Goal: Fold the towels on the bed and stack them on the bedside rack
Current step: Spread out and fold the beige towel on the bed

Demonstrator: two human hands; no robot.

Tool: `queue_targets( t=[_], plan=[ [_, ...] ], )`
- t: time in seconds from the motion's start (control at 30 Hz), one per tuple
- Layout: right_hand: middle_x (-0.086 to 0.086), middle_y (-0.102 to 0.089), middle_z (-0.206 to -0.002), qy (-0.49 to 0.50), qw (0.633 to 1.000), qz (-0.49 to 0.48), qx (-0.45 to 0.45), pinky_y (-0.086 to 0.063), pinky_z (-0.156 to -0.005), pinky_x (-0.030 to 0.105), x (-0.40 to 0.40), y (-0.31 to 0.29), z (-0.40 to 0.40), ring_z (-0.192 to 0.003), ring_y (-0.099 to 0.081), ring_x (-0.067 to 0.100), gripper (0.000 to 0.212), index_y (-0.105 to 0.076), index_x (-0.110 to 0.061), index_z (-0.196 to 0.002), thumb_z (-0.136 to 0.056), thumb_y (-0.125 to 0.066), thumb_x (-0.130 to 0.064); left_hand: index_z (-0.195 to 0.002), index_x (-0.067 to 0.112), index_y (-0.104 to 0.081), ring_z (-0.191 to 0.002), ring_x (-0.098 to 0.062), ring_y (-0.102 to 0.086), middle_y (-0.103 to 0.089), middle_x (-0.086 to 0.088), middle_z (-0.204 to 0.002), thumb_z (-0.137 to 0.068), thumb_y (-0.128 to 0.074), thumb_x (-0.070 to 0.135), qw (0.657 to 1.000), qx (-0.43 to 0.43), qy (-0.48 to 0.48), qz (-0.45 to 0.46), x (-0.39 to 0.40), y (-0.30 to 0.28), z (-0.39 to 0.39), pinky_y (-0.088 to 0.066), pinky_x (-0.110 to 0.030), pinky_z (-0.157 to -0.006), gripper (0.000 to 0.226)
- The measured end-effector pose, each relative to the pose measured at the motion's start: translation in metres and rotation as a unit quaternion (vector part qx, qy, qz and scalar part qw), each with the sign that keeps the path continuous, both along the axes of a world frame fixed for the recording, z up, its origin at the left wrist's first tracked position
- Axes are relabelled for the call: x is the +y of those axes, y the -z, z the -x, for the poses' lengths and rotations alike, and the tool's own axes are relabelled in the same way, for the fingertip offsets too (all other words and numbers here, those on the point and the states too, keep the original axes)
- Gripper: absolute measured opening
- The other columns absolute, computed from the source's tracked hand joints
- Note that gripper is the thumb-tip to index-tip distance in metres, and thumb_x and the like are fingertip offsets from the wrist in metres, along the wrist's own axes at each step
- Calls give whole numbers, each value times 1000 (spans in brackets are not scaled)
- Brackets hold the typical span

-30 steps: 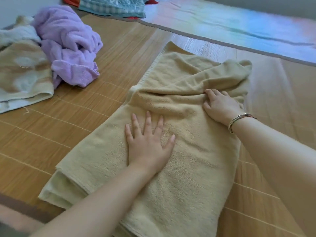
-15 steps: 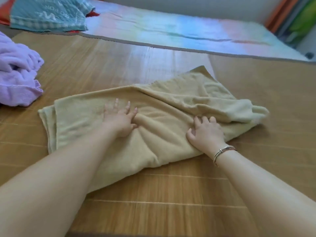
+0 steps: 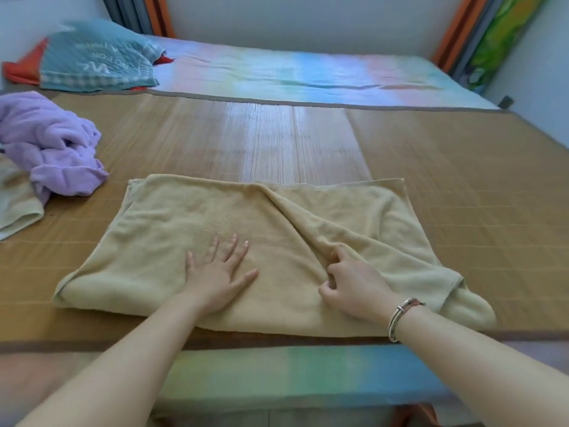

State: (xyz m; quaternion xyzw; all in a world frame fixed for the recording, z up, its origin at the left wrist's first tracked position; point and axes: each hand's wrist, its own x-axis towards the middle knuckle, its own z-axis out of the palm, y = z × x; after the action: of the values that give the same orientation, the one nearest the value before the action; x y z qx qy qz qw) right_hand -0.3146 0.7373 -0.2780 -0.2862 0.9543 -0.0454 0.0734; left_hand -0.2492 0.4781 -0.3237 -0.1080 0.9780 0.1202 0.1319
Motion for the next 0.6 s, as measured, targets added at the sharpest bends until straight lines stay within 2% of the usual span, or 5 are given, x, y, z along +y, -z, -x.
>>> queue_targets(
  t=[0.1,0.23,0.4,0.5,0.6],
  plan=[
    [-2,-45,-111,-33,999,8,-7,-45,-70,30,4,-1,-11,-94,-52,18,29,-62,-16,-77,-84,-48,-41,-149,46,-6,-148,-13,5,6,20,-159,-89,-19,71,999,-30,-1,18,-8,-17,-10,1,-67,-110,67],
    [-1,-39,-128,-39,999,18,33,-46,-78,32,24,-4,-24,-105,-53,23,29,-55,-18,-111,-84,-49,-28,-148,33,-28,-147,-21,-12,-7,10,-161,-95,-27,61,997,-62,-17,49,6,-39,-8,-7,-67,-110,60],
    [-1,-22,-149,41,997,10,70,-28,-108,38,87,-9,-34,-132,-28,24,71,-28,-23,-140,-76,-57,-28,-147,28,-30,-143,-24,-25,-13,4,-160,-92,-51,41,998,54,25,27,62,-55,10,-19,-53,-116,61],
    [-1,-42,-134,87,993,41,63,-31,-99,35,125,-13,-25,-123,-41,23,46,-49,-22,-120,-75,-60,-21,-148,30,-25,-142,-25,-24,-12,3,-160,-86,-56,29,992,76,93,-46,109,-56,26,-25,-45,-115,69],
    [0,-63,-86,150,959,240,27,-43,-73,37,150,-26,-5,-86,-58,24,4,-60,-17,-83,-79,-58,-15,-146,33,-26,-144,-25,-16,-7,6,-160,-83,-57,24,988,38,133,-70,154,-57,46,-26,-51,-113,71]
  ],
)
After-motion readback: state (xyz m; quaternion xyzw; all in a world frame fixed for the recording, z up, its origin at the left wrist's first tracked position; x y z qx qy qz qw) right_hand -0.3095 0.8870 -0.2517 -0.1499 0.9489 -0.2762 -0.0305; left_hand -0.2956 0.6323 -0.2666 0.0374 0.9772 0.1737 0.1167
